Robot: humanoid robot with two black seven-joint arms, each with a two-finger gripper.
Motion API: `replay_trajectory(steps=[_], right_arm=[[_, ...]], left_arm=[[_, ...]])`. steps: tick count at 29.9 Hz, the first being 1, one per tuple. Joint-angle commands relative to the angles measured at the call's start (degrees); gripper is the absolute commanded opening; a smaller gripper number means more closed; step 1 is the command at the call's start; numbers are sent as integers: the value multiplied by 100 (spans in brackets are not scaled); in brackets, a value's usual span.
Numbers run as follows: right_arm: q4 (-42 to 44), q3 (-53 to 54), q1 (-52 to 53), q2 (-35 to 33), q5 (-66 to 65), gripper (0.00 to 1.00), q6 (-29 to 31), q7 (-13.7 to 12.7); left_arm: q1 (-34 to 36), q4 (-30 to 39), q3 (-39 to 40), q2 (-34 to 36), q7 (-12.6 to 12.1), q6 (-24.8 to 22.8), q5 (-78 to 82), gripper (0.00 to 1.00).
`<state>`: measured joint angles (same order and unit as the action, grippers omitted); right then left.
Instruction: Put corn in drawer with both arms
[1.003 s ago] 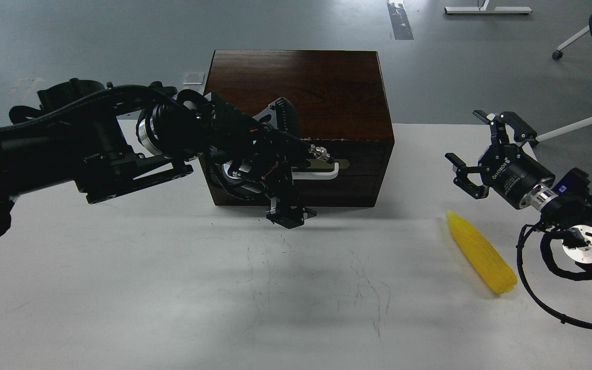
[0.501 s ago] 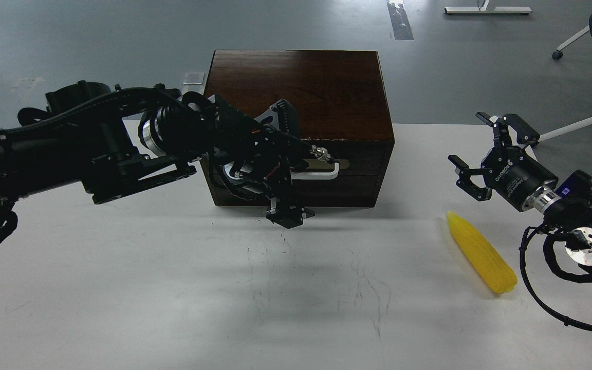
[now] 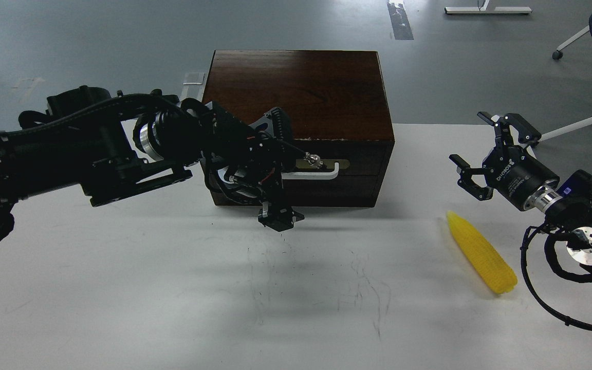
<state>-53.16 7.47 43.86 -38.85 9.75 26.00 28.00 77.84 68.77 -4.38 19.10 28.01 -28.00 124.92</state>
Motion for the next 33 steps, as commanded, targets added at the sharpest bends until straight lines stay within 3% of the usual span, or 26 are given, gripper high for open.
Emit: replay_trajectory(steps=[1,21,33], right_arm=[[-1,0,0,-18,0,100,1,0],[-1,9,-79,-44,0,100,1,0],[-1,9,-114,-44,0,100,1,0]], left_arm=[[-6,137,-10,-3,-1,0,-3,98],[170,1120,-274,111,-1,0,-213,98],[170,1683,-274,541,-1,0,-214,98]])
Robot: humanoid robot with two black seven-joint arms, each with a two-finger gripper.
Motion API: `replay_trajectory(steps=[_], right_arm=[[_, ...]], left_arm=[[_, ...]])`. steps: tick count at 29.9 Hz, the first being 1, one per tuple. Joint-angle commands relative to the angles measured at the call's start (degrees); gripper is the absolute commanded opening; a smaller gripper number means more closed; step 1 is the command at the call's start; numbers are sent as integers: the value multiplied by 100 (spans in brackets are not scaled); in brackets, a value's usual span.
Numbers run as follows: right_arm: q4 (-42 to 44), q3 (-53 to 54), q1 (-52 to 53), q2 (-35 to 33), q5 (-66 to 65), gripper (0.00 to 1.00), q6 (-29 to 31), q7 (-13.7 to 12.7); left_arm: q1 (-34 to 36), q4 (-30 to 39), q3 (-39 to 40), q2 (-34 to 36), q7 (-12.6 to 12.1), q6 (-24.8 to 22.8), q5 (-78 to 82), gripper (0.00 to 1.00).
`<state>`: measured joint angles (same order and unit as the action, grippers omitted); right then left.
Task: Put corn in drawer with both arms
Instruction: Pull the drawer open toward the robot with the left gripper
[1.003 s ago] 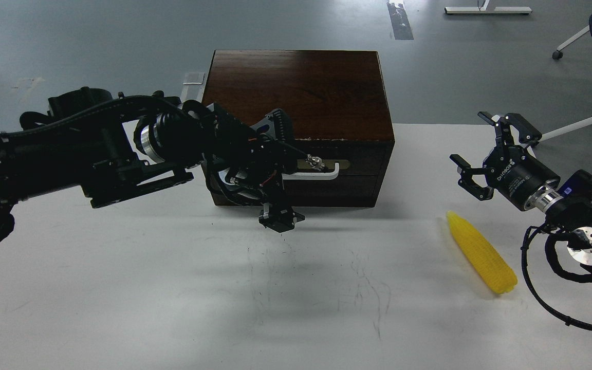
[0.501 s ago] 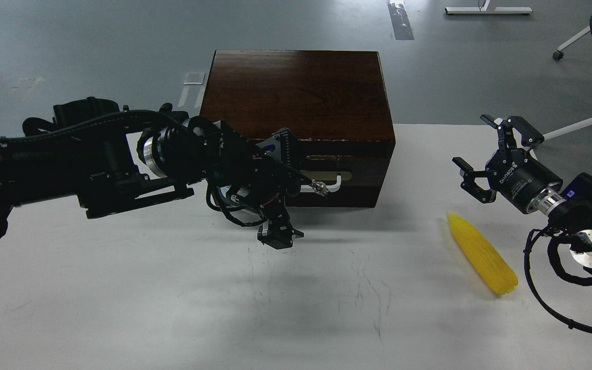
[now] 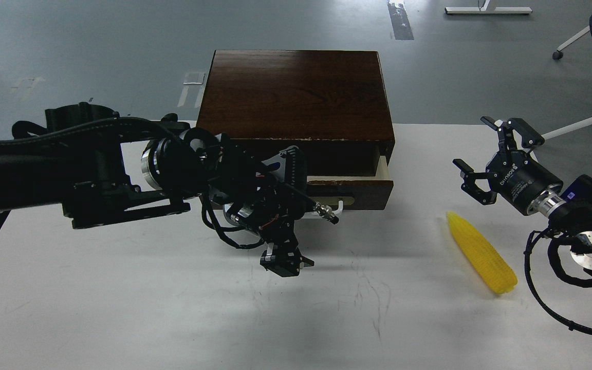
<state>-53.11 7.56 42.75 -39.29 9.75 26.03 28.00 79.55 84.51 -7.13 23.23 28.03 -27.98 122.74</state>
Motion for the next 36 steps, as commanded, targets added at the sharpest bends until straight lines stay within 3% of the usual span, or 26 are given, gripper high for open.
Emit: replay_trajectory(steps=[1,11,23,31,36], right_arm=[[-6,-1,-4,1,0,100,-1,0],[-6,-1,-4,1,0,100,-1,0],[-15,-1,-13,1,0,100,-1,0],[-50,-9,-30,-140,-44,100,25,0],[-50,-9,-48,-140,-79,100,25,0]], left_arm=[[-10,127,1,164,-3,-2,4,98],[16,101,1,209,-3,-2,13,98],[605,513,185,419,-3,-2,-794,98],[474,514,1335,1305,-3,-2,-4252,98],[70,198,1416,2018,-3,-2,-6330,98]])
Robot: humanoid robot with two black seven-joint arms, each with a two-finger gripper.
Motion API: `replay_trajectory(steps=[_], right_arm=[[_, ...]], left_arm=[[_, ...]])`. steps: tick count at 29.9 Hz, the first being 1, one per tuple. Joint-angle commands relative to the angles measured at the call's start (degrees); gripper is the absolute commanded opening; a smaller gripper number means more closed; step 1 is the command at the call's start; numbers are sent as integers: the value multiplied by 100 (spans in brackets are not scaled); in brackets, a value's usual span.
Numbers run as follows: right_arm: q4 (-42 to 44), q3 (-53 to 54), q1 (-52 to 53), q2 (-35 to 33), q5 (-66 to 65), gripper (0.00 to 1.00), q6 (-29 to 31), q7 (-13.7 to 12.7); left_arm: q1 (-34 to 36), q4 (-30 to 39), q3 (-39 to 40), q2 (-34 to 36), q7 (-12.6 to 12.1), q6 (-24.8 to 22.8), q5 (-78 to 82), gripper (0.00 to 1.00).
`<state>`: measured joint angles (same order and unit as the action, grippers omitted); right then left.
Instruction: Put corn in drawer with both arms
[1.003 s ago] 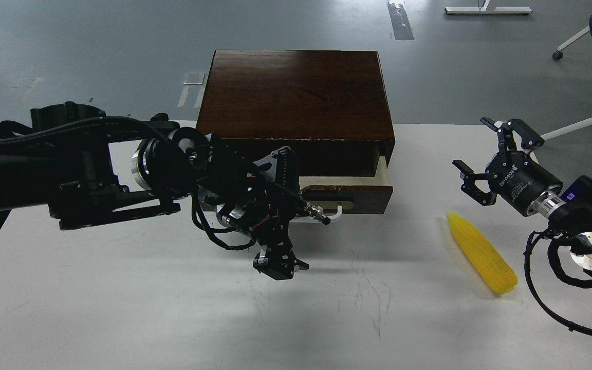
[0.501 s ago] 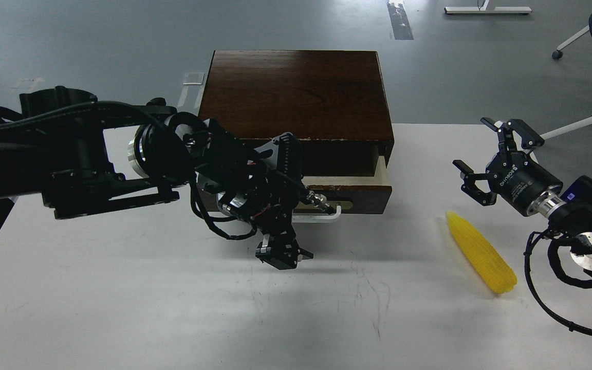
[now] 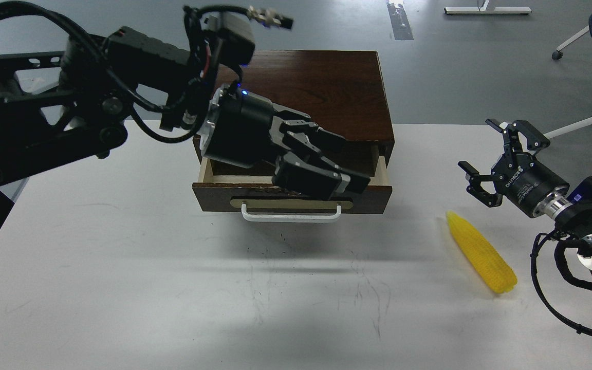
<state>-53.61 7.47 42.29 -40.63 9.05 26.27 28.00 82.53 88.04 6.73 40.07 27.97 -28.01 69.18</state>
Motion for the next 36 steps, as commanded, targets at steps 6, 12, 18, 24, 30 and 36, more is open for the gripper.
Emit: replay_trajectory(steps=[6,12,18,24,30,36], right_arm=[[-18,-9,-2,-6,-17,100,1,0],[-26,-18,16,-41,-394,100,10,0],[-158,0,121,-444,-2140,100,10,0],[-597,-27,586,-1191,-4196,100,19,0],[-993,-123,912,-1728,-6945,100,10,0],[-1011,-211,930,-1782,-8769,100,-43,0]], left_arm=[[-1528,-419,205,774,3,320,-3601,98],[-2495,-990,794,783,3,911,-5457,98],[-3592,-1736,1487,696,3,823,-5968,98],[-4375,-2177,2147,344,3,622,-5960,98],[-4517,-2169,2280,238,3,577,-5880,98],[-4517,-2098,2280,247,3,559,-5863,98]])
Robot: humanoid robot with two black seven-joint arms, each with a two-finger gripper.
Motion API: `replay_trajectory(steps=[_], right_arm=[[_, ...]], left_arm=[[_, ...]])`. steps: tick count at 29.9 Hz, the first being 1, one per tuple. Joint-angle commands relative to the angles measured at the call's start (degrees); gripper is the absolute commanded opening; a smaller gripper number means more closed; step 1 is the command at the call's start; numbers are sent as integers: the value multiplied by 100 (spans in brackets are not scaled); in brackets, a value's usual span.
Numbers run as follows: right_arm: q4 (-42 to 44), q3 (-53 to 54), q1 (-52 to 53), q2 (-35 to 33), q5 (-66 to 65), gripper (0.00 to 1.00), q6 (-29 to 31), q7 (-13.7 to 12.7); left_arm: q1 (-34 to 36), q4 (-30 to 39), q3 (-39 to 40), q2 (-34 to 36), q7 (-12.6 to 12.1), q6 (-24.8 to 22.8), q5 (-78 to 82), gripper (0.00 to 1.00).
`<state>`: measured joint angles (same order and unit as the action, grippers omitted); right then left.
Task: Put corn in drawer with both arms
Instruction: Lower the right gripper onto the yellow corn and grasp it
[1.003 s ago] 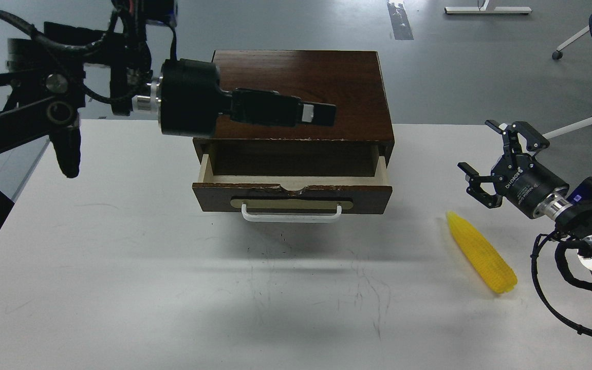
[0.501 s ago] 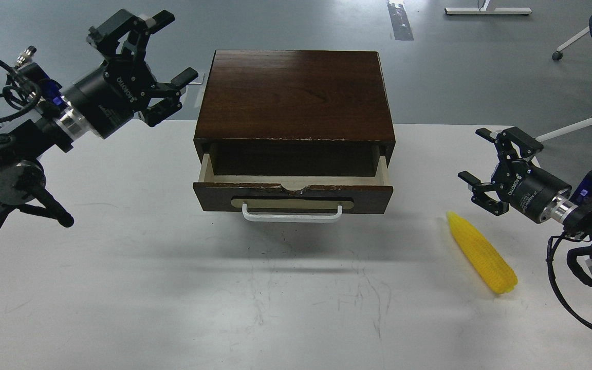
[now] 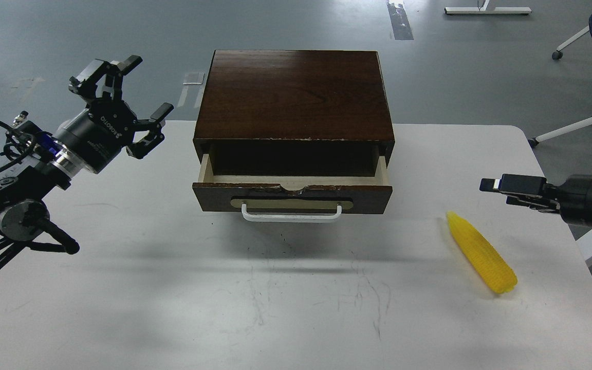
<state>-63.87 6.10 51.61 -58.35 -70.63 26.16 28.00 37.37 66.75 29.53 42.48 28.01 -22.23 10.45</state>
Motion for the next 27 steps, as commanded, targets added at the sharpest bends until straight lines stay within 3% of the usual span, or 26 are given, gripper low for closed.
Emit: replay_trajectory(steps=[1,6,22,24,27], right_arm=[[6,-117,-2,-9,-890,100,-41,0],[85,-661,-2,131,-1014,100,-374,0],[243,-1348,-2,579,-1102,92,-436,0],[243,-1366,16,588,-1102,86,-454,0],[243,-1444,25,579,-1102,59,-595,0]], left_arm=[[-2,23,0,6,-1,-18,10,98],[-2,23,0,14,-1,-80,10,98],[-2,23,18,-3,-1,-150,10,98],[-2,31,18,-3,-1,-150,10,98],[-2,31,18,-3,-1,-150,10,98]])
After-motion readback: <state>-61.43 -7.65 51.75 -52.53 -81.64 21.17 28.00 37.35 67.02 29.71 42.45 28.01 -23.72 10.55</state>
